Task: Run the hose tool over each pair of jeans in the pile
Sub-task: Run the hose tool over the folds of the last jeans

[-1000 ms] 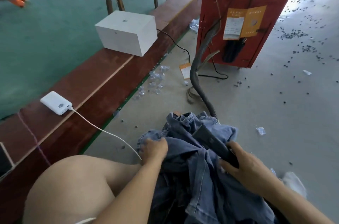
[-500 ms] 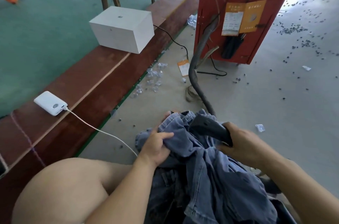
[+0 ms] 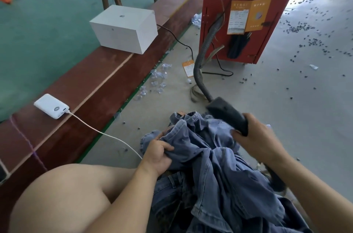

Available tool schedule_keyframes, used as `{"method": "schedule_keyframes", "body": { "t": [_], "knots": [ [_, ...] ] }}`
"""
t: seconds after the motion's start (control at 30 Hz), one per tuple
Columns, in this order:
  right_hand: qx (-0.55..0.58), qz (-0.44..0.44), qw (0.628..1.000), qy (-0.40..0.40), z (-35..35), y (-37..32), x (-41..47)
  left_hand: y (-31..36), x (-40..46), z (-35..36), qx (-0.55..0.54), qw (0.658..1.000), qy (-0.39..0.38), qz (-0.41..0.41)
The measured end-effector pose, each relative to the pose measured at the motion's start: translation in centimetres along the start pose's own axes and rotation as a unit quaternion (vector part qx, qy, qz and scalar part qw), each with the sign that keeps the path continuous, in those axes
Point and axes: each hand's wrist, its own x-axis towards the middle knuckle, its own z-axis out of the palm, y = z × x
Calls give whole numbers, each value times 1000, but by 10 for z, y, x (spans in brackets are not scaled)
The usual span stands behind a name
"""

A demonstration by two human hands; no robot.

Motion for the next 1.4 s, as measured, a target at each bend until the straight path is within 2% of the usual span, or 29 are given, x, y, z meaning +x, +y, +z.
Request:
{"method": "schedule_keyframes", "body": {
  "t": [0.07,0.13,0.2,0.27,0.33,0.47,0.5,0.57,0.7,0.77,0.83,0.9,1.0,1.03,1.1,1.17,1.2,1.3,1.33,1.4],
  "knots": [
    [1,12,1000,13,-14,9,2,-3,1,-3,-14,999,49,6],
    [-14,2,1000,-14,-23,13,0,-6,-4,-1,-5,998,57,5],
    [-29,-18,998,-45,-26,14,-5,-10,-16,7,48,998,-27,-6],
    [-39,-42,997,-57,-25,12,-11,-20,-33,19,140,975,-166,-49],
    [-46,-56,995,-69,-28,14,-15,-36,-41,30,190,951,-227,-85],
    [-83,-56,989,-110,-38,24,-17,-54,-39,33,82,988,-119,-60],
    [-86,-57,988,-115,-39,26,-16,-56,-36,29,87,990,-99,-41],
    [-80,-53,986,-135,-39,28,-14,-57,-30,20,188,980,-69,2],
    [-15,4,976,-217,-46,30,-13,-63,-19,11,452,890,-61,13],
    [14,33,959,-281,-52,26,-13,-67,-16,14,552,832,-53,15],
    [20,47,947,-318,-48,18,-11,-71,-13,18,600,797,-65,39],
    [4,44,951,-305,-33,7,-8,-75,-11,20,601,792,-82,70],
    [-33,28,979,-201,-12,-4,0,-73,-11,19,610,783,-86,86],
    [-34,37,985,-164,-13,-4,1,-72,-11,18,604,788,-82,89],
    [-12,54,991,-125,-27,0,4,-72,-13,18,564,820,-55,78],
    [19,44,988,-149,-46,9,-2,-72,-16,25,507,860,-3,64],
    [28,28,984,-176,-54,11,-7,-73,-16,27,502,860,31,83],
    [-2,-21,968,-248,-57,8,-26,-80,-17,36,555,799,152,171],
    [-27,-30,964,-262,-52,7,-29,-82,-20,41,542,804,169,175],
    [-64,-28,963,-260,-40,6,-30,-90,-26,48,511,832,152,153]
  ]
}}
